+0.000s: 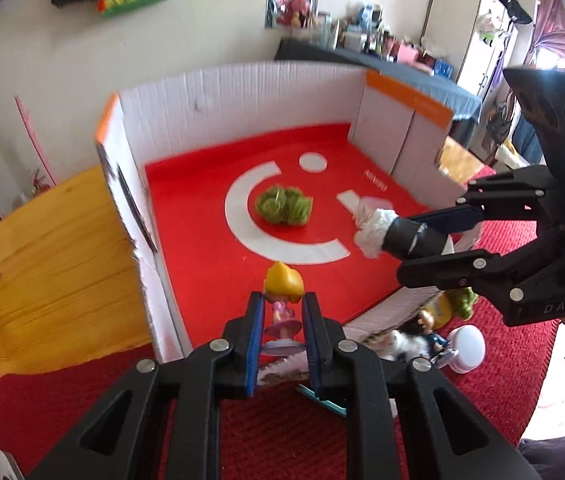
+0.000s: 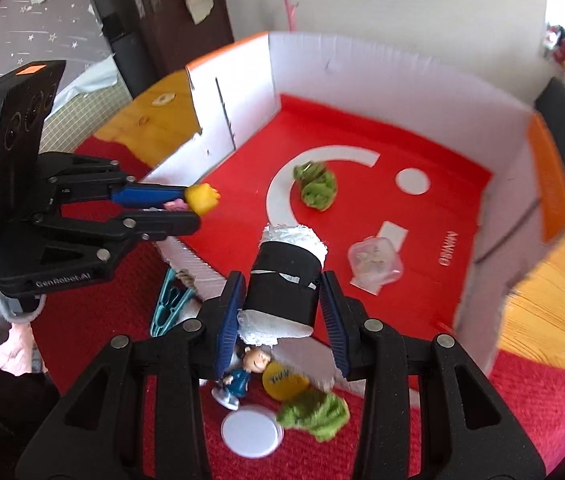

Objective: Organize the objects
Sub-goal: 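Lower the doll and the cup onto the box floor and open both tools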

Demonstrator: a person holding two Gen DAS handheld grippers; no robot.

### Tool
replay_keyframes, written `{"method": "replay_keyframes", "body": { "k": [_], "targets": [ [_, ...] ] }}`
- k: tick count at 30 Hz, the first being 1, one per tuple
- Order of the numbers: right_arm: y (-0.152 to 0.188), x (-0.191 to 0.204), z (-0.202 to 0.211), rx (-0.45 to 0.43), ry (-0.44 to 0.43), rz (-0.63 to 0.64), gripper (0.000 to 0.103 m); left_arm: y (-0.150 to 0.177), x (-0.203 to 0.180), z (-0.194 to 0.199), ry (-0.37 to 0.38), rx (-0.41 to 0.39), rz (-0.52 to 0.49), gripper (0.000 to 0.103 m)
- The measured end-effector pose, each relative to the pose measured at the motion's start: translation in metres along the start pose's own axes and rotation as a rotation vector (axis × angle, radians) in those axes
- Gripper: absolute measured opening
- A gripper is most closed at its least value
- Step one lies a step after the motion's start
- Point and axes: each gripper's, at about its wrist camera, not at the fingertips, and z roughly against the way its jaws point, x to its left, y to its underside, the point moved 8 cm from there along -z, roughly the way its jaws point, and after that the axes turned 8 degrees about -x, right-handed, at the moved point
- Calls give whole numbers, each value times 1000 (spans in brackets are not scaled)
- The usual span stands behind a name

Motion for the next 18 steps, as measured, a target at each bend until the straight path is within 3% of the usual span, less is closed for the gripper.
{"method": "replay_keyframes", "body": {
  "k": [3, 14, 18],
  "targets": [
    [0, -3, -12, 35, -11, 0, 37, 4, 4, -11, 5, 46, -5, 20],
    [4, 0, -41, 115, -12, 20, 37, 5, 2, -23, -58, 82, -136, 20],
    [6, 0, -42, 119, -11, 13, 37, 5, 0, -27, -49, 106, -153, 20]
  ]
}}
